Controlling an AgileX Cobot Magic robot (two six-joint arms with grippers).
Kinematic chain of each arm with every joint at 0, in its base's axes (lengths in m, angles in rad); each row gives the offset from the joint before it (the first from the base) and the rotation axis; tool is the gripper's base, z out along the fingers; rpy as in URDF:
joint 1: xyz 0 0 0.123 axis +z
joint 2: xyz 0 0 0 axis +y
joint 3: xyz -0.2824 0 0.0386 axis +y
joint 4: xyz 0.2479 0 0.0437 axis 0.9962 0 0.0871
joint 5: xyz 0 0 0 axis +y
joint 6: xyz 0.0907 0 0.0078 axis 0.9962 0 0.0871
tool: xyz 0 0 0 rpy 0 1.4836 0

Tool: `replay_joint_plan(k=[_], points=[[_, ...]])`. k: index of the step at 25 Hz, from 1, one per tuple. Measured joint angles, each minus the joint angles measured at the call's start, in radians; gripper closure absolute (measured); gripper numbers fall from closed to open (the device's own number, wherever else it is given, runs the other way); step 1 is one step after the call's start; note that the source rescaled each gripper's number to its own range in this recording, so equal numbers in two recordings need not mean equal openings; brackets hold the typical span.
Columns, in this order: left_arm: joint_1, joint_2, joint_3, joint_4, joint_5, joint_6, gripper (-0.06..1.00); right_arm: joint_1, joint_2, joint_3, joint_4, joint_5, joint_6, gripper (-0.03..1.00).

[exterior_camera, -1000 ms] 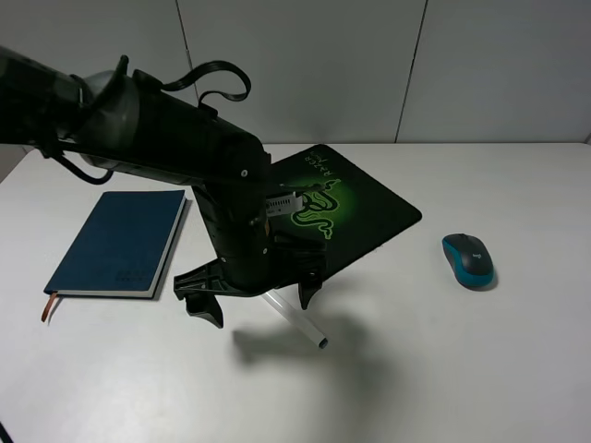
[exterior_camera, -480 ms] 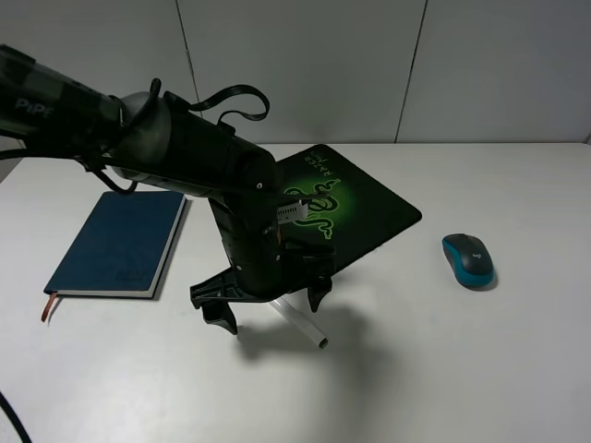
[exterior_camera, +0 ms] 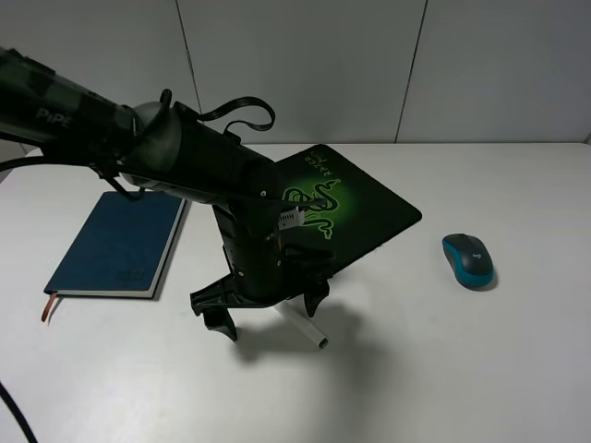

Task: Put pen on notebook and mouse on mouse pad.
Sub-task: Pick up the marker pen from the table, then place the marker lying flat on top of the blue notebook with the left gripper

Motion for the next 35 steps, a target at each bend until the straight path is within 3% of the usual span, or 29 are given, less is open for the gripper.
replay_joint_plan(k=[8, 11, 12, 16, 27, 31, 35], points=[[0.0, 0.0, 0.0, -0.001, -0.028, -0.001, 0.38, 0.0, 0.0, 0.0, 0.0, 0.0, 0.0, -0.03], [0.0, 0.001, 0.0, -0.002, -0.045, -0.003, 0.56, 0.0, 0.0, 0.0, 0.0, 0.0, 0.0, -0.03], [0.0, 0.001, 0.0, -0.002, -0.052, -0.003, 0.68, 0.0, 0.0, 0.0, 0.0, 0.0, 0.0, -0.03], [0.0, 0.001, 0.0, -0.004, -0.055, -0.003, 0.93, 0.0, 0.0, 0.0, 0.0, 0.0, 0.0, -0.03], [0.0, 0.001, 0.0, -0.004, -0.063, -0.003, 0.94, 0.0, 0.0, 0.0, 0.0, 0.0, 0.0, -0.03], [0.0, -0.016, 0.0, -0.003, -0.016, -0.003, 0.94, 0.0, 0.0, 0.0, 0.0, 0.0, 0.0, -0.03], [0.0, -0.078, 0.0, 0.053, 0.048, -0.003, 0.94, 0.0, 0.0, 0.0, 0.0, 0.0, 0.0, -0.03]])
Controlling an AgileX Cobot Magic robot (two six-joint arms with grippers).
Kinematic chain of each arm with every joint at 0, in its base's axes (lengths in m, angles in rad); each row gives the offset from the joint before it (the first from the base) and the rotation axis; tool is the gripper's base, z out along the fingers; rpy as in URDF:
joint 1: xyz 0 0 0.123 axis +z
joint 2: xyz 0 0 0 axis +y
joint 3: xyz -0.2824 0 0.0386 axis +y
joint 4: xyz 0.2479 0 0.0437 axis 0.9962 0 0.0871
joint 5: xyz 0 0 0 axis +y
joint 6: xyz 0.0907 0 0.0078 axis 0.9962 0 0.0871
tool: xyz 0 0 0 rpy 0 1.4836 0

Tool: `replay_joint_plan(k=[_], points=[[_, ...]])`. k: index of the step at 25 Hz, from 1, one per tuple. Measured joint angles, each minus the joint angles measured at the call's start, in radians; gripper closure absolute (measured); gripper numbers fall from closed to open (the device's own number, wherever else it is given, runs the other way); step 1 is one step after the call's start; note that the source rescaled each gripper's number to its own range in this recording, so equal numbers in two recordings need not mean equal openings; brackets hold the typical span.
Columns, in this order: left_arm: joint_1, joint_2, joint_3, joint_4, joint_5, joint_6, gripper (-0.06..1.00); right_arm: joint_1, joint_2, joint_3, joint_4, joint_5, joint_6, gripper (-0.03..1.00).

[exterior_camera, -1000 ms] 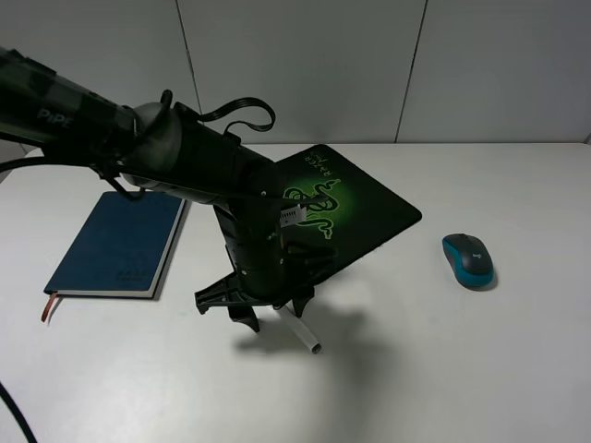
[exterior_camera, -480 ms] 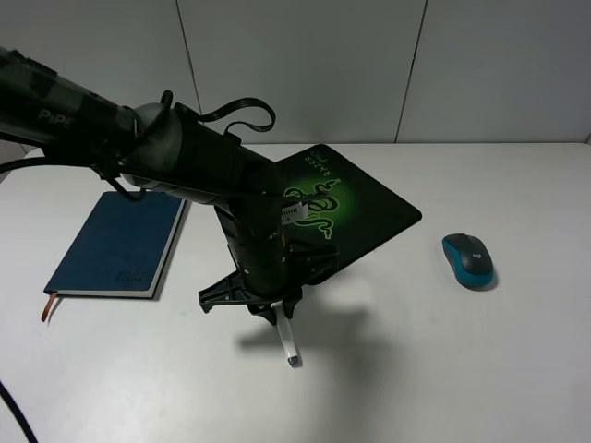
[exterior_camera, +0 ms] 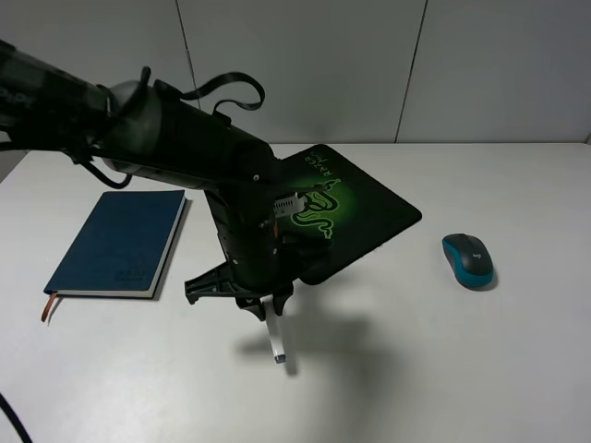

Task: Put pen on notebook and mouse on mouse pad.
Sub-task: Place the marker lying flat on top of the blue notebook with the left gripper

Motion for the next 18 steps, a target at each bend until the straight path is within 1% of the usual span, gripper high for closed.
replay_joint_plan(k=[1, 6, 8, 12, 18], points=[[0.0, 0.0, 0.0, 0.0, 0.0, 0.0, 0.94, 0.0, 0.0, 0.0, 0.0, 0.0, 0.0, -0.03], [0.0, -0.097, 0.0, 0.122, 0.105, 0.0, 0.94, 0.0, 0.0, 0.0, 0.0, 0.0, 0.0, -0.03], [0.0, -0.131, 0.0, 0.158, 0.147, 0.009, 0.94, 0.0, 0.0, 0.0, 0.0, 0.0, 0.0, -0.03], [0.001, -0.212, 0.0, 0.213, 0.221, 0.076, 0.94, 0.0, 0.0, 0.0, 0.0, 0.0, 0.0, -0.03], [0.002, -0.293, 0.0, 0.227, 0.333, 0.234, 0.94, 0.0, 0.0, 0.0, 0.0, 0.0, 0.0, -0.03]])
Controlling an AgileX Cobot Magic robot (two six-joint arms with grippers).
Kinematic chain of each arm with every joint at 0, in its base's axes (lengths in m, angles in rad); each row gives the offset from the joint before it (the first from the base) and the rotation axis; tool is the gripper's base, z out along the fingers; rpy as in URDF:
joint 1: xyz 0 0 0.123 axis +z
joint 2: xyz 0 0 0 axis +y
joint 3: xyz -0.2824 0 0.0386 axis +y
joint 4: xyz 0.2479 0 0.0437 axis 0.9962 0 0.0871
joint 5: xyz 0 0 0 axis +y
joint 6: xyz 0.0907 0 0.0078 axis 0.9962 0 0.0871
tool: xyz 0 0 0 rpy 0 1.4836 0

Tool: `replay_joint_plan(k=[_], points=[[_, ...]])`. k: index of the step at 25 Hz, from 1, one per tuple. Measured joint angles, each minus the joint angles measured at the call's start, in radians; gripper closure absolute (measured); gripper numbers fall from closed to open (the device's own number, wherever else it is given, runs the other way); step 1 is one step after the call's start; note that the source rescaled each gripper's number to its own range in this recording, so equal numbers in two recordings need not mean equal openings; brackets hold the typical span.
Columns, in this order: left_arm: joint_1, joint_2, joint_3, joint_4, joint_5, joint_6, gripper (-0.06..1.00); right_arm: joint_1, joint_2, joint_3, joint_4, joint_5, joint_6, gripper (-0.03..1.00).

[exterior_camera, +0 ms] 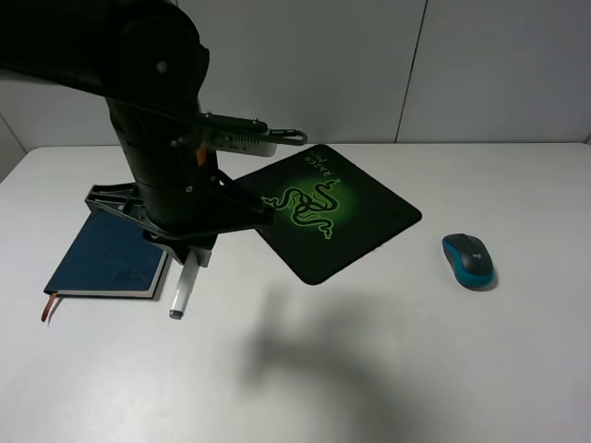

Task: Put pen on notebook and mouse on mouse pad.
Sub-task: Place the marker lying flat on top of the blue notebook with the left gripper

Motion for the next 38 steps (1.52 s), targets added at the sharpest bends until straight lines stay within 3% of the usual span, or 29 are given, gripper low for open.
replay_joint_plan(k=[7, 14, 30, 38], points=[[0.024, -0.055, 0.0, 0.032, 0.125, 0.137, 0.94, 0.0, 0.0, 0.0, 0.0, 0.0, 0.0, -0.03], [0.168, -0.07, 0.0, 0.011, 0.175, 0.33, 0.94, 0.0, 0.0, 0.0, 0.0, 0.0, 0.0, -0.03], [0.503, -0.072, 0.0, 0.01, 0.121, 0.628, 0.94, 0.0, 0.0, 0.0, 0.0, 0.0, 0.0, -0.03], [0.613, -0.072, 0.0, 0.009, 0.008, 0.679, 0.94, 0.0, 0.0, 0.0, 0.0, 0.0, 0.0, -0.03]])
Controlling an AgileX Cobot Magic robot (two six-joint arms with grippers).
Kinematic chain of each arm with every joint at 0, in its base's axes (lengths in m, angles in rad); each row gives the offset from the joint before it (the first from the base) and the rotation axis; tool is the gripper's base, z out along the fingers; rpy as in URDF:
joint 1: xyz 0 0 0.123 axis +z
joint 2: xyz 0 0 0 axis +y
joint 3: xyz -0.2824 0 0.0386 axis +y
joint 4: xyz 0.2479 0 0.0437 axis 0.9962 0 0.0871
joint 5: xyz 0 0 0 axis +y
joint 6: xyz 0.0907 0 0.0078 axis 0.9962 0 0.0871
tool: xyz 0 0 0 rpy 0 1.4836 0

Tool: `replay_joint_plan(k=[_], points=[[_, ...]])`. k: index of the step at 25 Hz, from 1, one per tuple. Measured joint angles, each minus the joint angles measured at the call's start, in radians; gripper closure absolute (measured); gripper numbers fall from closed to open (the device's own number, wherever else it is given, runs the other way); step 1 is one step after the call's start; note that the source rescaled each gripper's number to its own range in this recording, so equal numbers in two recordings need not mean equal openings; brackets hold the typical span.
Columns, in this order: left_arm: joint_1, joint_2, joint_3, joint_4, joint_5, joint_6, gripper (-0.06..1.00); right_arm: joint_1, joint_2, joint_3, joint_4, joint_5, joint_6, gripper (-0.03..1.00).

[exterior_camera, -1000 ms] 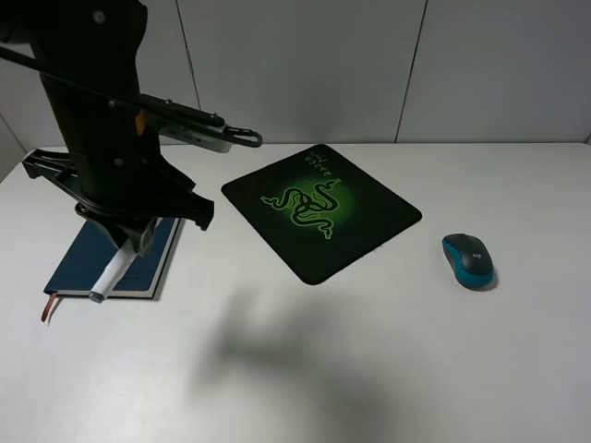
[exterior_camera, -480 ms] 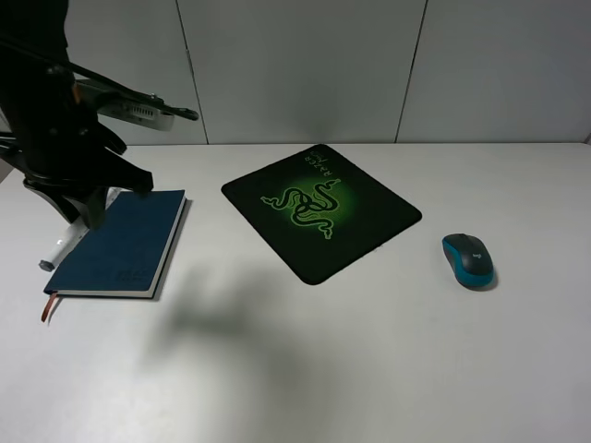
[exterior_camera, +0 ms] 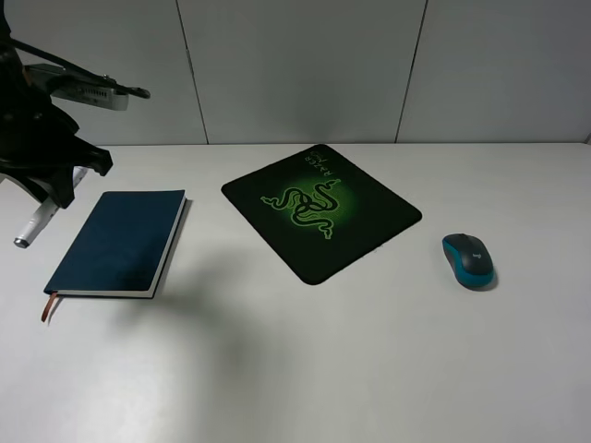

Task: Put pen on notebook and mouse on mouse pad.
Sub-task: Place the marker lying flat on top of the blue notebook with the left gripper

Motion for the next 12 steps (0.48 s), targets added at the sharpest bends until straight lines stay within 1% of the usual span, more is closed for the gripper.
replay_joint_plan(k=[1, 5, 9, 12], points=[[0.0, 0.0, 0.0, 0.0, 0.0, 0.0, 0.94, 0.0, 0.0, 0.0, 0.0, 0.0, 0.0, -0.03], [0.005, 0.008, 0.0, 0.005, -0.062, 0.012, 0.94, 0.0, 0.0, 0.0, 0.0, 0.0, 0.0, -0.03], [0.005, 0.066, 0.0, 0.013, -0.079, 0.014, 0.94, 0.0, 0.0, 0.0, 0.0, 0.0, 0.0, -0.03], [0.005, 0.112, 0.0, 0.014, -0.113, 0.014, 0.94, 0.0, 0.0, 0.0, 0.0, 0.0, 0.0, -0.03]])
